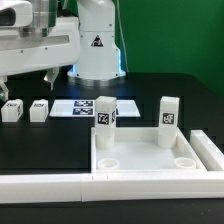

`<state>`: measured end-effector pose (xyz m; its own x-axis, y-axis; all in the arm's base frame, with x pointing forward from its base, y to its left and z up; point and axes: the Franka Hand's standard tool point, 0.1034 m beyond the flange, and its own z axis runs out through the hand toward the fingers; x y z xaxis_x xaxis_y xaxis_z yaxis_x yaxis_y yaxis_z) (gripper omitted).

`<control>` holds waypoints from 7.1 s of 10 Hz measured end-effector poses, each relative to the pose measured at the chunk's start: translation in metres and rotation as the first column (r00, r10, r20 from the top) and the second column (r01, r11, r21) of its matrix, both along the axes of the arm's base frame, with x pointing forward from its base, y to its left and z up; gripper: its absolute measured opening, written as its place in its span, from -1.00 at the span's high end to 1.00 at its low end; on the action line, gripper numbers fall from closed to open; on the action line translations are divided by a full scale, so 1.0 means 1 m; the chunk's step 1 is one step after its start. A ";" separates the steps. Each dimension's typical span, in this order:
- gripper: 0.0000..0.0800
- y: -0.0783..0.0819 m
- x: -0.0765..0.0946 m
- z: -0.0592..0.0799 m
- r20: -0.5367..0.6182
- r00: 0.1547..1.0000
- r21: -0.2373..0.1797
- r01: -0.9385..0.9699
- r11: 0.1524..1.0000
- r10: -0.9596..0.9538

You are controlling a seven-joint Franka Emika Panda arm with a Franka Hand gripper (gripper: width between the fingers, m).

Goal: Assemble square table

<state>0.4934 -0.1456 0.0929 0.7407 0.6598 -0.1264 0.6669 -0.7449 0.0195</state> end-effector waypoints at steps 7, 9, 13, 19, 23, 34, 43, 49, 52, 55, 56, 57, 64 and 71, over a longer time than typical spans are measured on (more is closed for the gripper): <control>-0.62 -0.009 -0.037 -0.019 -0.025 0.889 -0.007 0.457 0.890 -0.457; -0.62 -0.006 -0.037 -0.019 -0.037 0.895 -0.010 0.444 0.896 -0.444; -0.62 0.009 -0.068 -0.032 -0.309 0.789 -0.159 0.508 0.846 -0.532; -0.62 0.023 -0.084 -0.047 -0.546 0.676 -0.267 0.420 0.867 -0.495; -0.62 -0.005 -0.106 -0.055 -0.547 0.615 -0.320 0.473 0.821 -0.568; -0.62 0.005 -0.129 -0.077 -0.590 0.561 -0.348 0.473 0.810 -0.581; 0.27 0.009 -0.134 -0.086 -0.604 0.562 -0.349 0.452 0.821 -0.566; 0.27 0.010 -0.131 -0.082 -0.617 0.571 -0.334 0.433 0.837 -0.542; 0.27 0.010 -0.079 -0.007 -0.628 0.644 -0.236 0.378 0.895 -0.437; 0.27 0.011 -0.072 0.013 -0.583 0.682 -0.215 0.395 0.893 -0.442; 0.27 0.010 -0.064 0.012 -0.535 0.719 -0.183 0.413 0.892 -0.443; 0.27 0.010 -0.058 0.016 -0.484 0.754 -0.145 0.431 0.890 -0.444; 0.27 0.012 0.019 0.070 -0.125 0.900 0.086 0.430 0.899 -0.419; 0.27 0.135 0.110 0.084 0.330 0.731 0.354 0.490 0.797 -0.597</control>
Offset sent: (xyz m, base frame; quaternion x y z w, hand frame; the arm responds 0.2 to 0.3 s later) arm -0.0530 -0.0280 -0.0141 0.0353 -0.0726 0.3254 0.9421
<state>0.6032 -0.0102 0.1768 0.9251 0.0959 0.3675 0.1135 -0.9932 -0.0264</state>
